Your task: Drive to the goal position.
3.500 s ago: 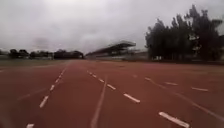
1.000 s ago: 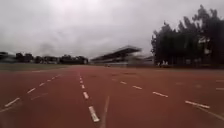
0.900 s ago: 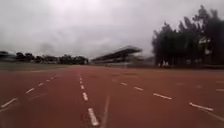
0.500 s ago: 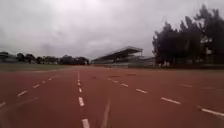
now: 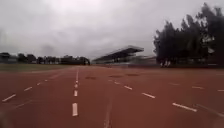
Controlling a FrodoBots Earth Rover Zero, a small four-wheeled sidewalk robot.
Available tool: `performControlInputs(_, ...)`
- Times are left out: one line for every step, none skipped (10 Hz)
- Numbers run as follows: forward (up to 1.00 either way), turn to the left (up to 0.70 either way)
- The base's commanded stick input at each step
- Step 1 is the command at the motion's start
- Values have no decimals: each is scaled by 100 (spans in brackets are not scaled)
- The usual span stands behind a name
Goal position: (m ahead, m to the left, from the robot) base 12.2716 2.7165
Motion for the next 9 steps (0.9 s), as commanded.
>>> performControlInputs(70,0)
performControlInputs(70,0)
performControlInputs(70,0)
performControlInputs(70,0)
performControlInputs(70,0)
performControlInputs(70,0)
performControlInputs(70,0)
performControlInputs(70,0)
performControlInputs(70,0)
